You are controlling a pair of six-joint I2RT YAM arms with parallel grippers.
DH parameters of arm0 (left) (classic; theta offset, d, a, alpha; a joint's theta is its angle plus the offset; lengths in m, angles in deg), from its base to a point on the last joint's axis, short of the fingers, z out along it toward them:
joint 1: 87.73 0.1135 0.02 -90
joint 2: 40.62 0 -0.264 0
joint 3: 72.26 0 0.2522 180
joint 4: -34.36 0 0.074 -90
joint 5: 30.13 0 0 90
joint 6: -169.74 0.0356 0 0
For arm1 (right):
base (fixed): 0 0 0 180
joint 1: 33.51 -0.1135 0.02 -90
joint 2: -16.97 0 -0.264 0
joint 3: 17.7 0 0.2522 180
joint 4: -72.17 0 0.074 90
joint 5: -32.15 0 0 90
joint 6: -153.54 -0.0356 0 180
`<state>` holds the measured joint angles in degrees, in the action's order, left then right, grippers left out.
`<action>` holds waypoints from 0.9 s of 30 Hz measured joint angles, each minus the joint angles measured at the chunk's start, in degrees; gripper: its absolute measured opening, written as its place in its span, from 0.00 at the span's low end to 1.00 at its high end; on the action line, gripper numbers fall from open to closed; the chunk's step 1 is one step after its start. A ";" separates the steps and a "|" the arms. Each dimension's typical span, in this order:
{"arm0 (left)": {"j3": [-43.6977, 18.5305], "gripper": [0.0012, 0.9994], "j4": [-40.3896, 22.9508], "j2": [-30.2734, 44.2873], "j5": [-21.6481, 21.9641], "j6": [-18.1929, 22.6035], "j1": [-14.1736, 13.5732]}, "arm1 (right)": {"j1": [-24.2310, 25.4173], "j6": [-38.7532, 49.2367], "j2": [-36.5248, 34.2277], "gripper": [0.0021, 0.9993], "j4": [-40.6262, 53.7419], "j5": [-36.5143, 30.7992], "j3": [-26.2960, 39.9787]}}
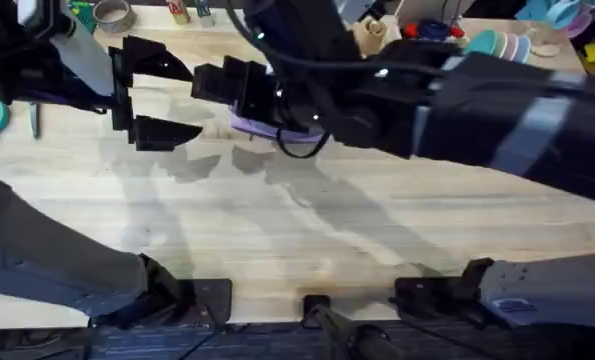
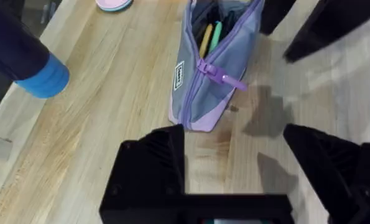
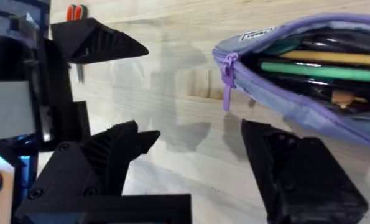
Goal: Unzip the bag, pick up the pens from the table one at a time and place them inside, then zip the bag closed.
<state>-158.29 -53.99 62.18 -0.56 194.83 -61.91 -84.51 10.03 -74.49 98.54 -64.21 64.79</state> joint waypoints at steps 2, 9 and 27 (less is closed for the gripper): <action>0.00 0.99 0.00 0.00 0.00 0.00 0.00 | 0.00 0.00 -1.26 1.00 -0.71 0.13 0.00; 0.00 0.99 -0.01 0.00 0.00 0.00 0.00 | 0.00 0.00 -4.94 1.00 -3.58 0.15 0.00; 0.00 0.99 0.00 0.00 0.00 0.00 0.00 | 0.14 0.20 -11.69 1.00 -10.58 -5.91 0.00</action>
<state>-158.29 -53.99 62.18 -0.56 194.83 -61.91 -84.38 10.22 -86.18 87.96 -70.12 64.79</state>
